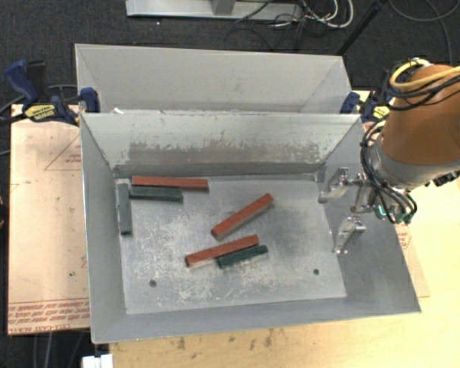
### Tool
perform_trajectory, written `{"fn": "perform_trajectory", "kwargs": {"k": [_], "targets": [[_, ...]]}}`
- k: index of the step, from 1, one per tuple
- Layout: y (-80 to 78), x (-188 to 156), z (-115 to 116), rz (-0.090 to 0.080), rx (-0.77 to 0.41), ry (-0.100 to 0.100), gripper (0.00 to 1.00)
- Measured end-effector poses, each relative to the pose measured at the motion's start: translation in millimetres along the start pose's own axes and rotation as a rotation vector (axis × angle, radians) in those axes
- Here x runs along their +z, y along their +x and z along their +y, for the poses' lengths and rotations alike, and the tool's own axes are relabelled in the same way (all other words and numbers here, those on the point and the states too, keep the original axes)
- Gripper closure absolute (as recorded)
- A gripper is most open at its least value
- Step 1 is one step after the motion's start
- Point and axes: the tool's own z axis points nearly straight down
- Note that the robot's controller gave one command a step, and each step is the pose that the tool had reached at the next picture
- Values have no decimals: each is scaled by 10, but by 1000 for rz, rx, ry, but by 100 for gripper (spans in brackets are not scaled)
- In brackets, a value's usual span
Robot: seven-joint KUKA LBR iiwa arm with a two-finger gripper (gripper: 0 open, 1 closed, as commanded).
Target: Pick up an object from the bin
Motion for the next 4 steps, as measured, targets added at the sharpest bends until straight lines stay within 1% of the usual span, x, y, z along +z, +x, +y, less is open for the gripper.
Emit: {"fn": "perform_trajectory", "kwargs": {"k": [1,2,3,4], "targets": [[-17,-44,4,-8,-3,1,0],[68,455,343,-14,-55,3,0],[-343,914,421,-12,-161,1,0],[69,1014,1065,-7,115,0,100]]}}
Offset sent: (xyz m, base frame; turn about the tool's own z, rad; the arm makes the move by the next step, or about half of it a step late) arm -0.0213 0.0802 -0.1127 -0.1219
